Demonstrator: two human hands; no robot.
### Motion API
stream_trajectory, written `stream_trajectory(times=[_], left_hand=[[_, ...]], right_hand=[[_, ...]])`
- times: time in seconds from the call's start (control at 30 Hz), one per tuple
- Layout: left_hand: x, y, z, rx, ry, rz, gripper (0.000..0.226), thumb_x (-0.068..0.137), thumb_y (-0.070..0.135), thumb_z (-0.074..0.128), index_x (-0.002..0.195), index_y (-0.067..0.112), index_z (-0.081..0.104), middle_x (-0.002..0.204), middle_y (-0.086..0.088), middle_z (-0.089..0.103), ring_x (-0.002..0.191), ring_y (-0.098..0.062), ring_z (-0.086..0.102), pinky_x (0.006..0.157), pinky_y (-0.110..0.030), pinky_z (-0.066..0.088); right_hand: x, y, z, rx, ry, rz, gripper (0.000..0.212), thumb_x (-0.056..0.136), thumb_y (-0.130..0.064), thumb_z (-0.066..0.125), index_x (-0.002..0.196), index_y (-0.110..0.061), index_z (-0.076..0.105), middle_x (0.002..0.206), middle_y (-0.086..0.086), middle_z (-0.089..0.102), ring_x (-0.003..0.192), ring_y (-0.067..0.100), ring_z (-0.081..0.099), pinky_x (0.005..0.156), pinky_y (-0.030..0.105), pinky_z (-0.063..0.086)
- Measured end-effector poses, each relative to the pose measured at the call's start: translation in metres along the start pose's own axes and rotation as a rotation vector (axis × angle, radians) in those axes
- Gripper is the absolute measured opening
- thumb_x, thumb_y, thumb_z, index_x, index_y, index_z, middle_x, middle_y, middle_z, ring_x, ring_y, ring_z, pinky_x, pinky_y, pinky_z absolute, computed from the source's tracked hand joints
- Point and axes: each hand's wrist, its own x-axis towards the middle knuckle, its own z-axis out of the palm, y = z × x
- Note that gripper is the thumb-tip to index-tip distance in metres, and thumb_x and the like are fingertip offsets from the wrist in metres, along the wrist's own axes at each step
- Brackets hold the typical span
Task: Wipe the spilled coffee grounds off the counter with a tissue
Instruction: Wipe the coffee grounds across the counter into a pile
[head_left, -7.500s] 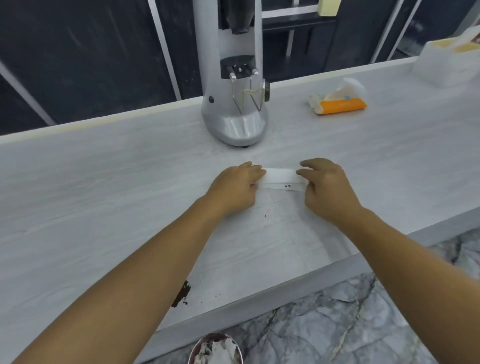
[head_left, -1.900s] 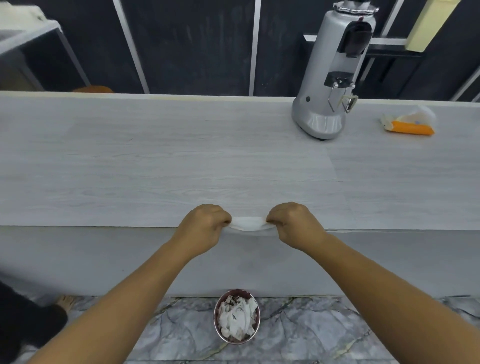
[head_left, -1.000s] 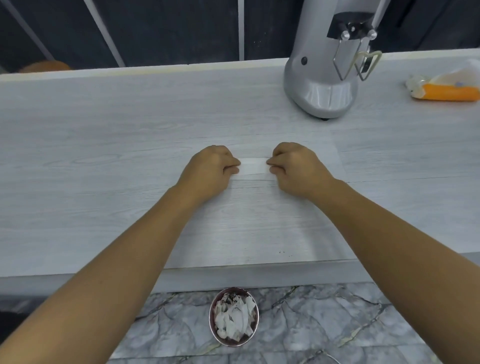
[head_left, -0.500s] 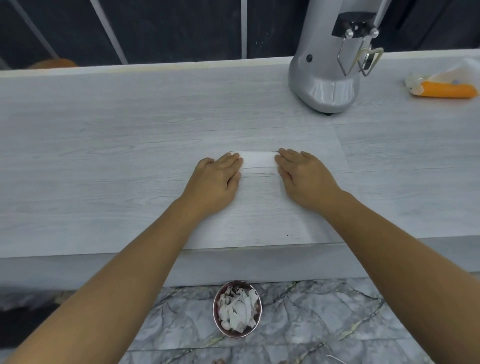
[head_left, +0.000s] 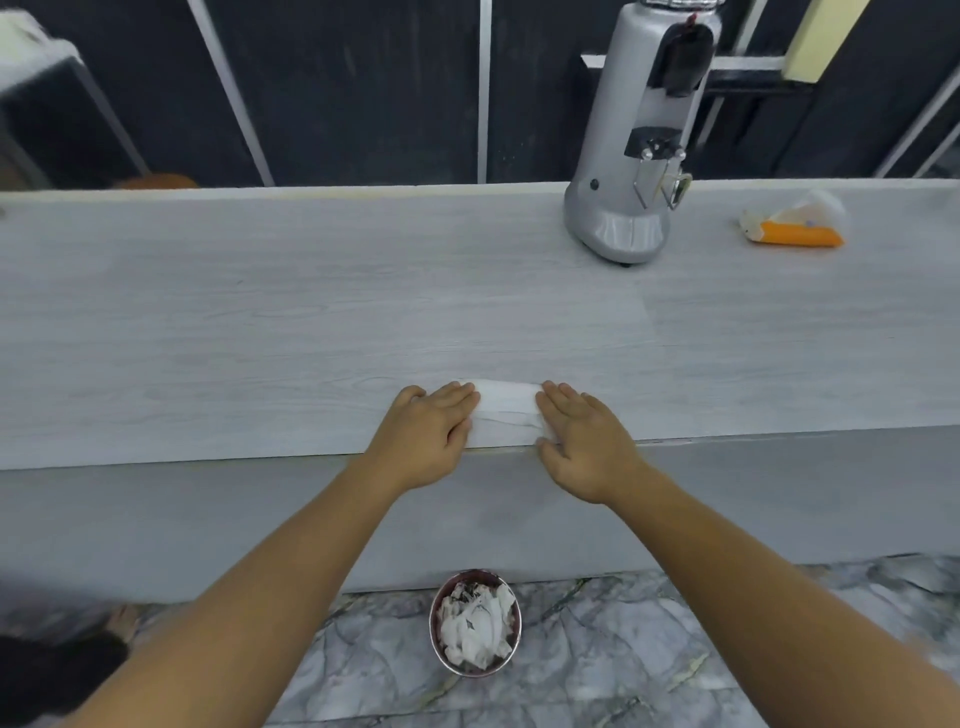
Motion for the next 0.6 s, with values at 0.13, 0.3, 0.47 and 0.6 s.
stream_trajectory(times=[0.13,0.3,0.47,0.6], left_hand=[[-0.035,0.003,-0.005,0.001,0.027,-0.002,0.057,0.098,0.045,0.026,0.14,0.02,0.057,0.15,0.003,0.051,0.141,-0.013,0.044,0.107,-0.041,0.035],[-0.064,-0.005,-0.001,-0.04,0.205,0.084,0.032,0.083,0.015,0.07,0.114,0.013,0.074,0.124,-0.004,0.071,0.116,-0.019,0.067,0.088,-0.034,0.046],[-0.072,-0.005,-0.005,-0.034,0.343,0.11,0.027,0.073,0.0,0.067,0.094,0.01,0.08,0.104,-0.004,0.078,0.096,-0.021,0.075,0.076,-0.031,0.043],[-0.066,0.004,-0.009,-0.065,0.315,0.105,0.031,0.076,0.002,0.06,0.097,0.012,0.081,0.103,-0.002,0.078,0.077,-0.029,0.075,0.063,-0.031,0.058]], right_hand=[[-0.024,-0.025,0.013,-0.013,0.016,0.002,0.067,0.072,-0.021,0.063,0.134,0.003,0.054,0.143,0.022,0.052,0.13,0.038,0.051,0.108,0.047,0.04],[-0.035,-0.053,0.033,-0.065,0.072,0.016,0.064,0.061,0.007,0.077,0.123,0.002,0.062,0.131,0.019,0.063,0.119,0.037,0.061,0.102,0.049,0.046],[-0.046,-0.067,0.042,-0.073,0.131,-0.012,0.061,0.063,0.011,0.072,0.123,0.002,0.063,0.131,0.019,0.063,0.121,0.036,0.06,0.104,0.051,0.046],[-0.045,-0.059,0.032,-0.092,0.177,-0.045,0.062,0.061,0.015,0.072,0.122,0.004,0.063,0.128,0.02,0.064,0.119,0.037,0.062,0.104,0.051,0.045]])
